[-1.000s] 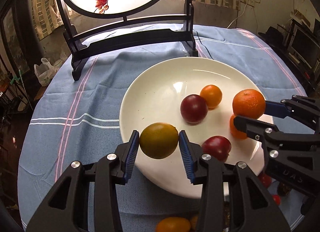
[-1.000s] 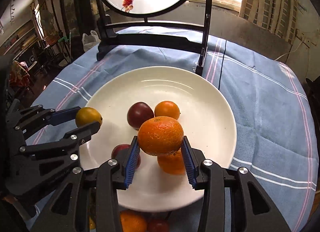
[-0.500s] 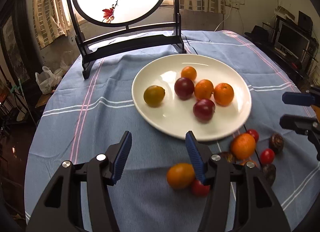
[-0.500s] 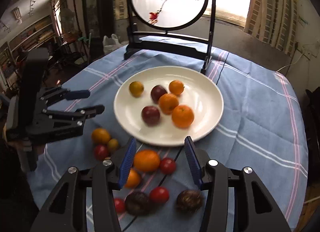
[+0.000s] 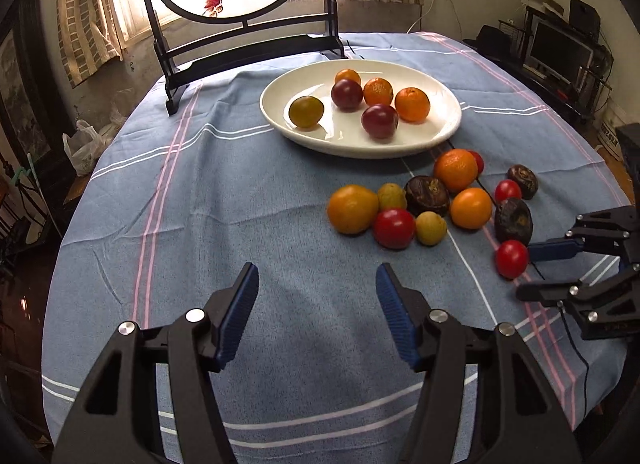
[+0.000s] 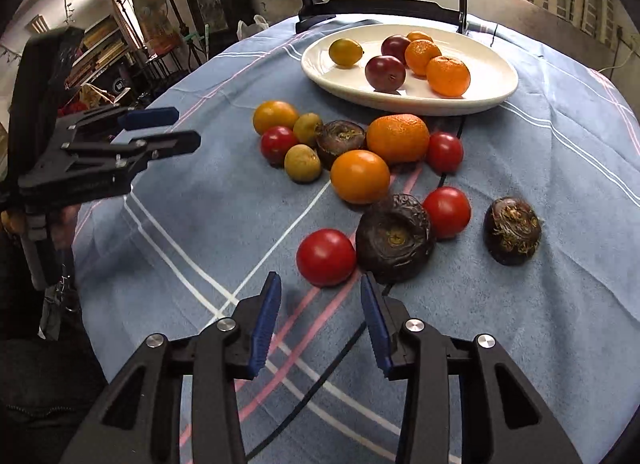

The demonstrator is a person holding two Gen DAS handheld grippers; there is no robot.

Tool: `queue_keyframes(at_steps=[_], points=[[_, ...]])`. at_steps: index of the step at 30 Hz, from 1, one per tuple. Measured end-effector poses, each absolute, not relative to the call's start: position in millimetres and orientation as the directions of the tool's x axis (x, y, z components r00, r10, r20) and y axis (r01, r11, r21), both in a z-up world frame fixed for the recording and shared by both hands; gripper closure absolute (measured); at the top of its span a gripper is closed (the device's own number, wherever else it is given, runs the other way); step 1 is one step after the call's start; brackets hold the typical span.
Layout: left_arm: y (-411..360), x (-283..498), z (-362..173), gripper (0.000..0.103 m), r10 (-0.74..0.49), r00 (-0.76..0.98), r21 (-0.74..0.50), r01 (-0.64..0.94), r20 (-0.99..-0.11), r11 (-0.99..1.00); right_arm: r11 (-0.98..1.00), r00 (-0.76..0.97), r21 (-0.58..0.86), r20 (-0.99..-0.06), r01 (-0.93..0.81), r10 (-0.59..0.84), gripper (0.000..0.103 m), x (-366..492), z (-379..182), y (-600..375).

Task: Organize fruits
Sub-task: 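Grasp a red tomato with the right tool while the left tool grasps another red tomato, then lower both red tomatoes onto the plate and open both tools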

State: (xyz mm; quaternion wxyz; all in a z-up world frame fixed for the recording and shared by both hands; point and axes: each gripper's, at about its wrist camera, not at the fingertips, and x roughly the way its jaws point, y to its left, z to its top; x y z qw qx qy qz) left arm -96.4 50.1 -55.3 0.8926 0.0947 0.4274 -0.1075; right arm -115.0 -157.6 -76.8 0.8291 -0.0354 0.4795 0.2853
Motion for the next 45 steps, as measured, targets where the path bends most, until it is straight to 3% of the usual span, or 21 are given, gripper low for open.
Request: queue_keyframes(at_steps=[3, 11, 15, 21, 28, 34, 45], points=[[40.6, -95.7, -65.2, 0.044, -0.122, 0.593, 0.079, 0.301, -0.796, 0.95, 0.847, 0.398, 0.19, -0.817, -0.496, 0.417, 0.072, -107.1, -78.8, -148.8], [11.9, -72.3, -81.8, 0.044, -0.183, 0.556, 0.013, 0.329, -0.811, 0.944, 0.839, 0.401, 0.185, -0.812, -0.512, 0.424, 0.074, -112.3, -74.2, -158.4], [5.4, -56.3, -86.6, 0.06, -0.206, 0.541, -0.038, 0.304, -0.816, 0.952, 0.838, 0.399, 0.199, -0.807, -0.509, 0.434, 0.074, -115.1, -71.8, -168.5], [-1.8, -42.8, -92.9, 0.066, -0.22, 0.53, -0.077, 0.277, -0.819, 0.958, 0.834, 0.393, 0.21, -0.806, -0.51, 0.443, 0.074, -113.2, -74.7, -171.7], [-8.4, -51.7, -89.0, 0.072, -0.188, 0.54, -0.025, 0.294, -0.82, 0.955, 0.834, 0.404, 0.208, -0.798, -0.512, 0.447, 0.074, -115.6, -70.1, -176.3], [-1.8, -67.1, -58.3, 0.072, -0.148, 0.619, 0.061, 0.304, -0.771, 0.951, 0.834, 0.44, 0.19, -0.776, -0.518, 0.451, 0.074, -114.3, -51.7, -181.2], [-20.9, -11.7, 20.4, 0.072, -0.017, 0.815, 0.165, 0.138, -0.579, 0.976, 0.881, 0.647, 0.098, -0.643, -0.463, 0.411, 0.074, -42.8, 32.8, -180.1]])
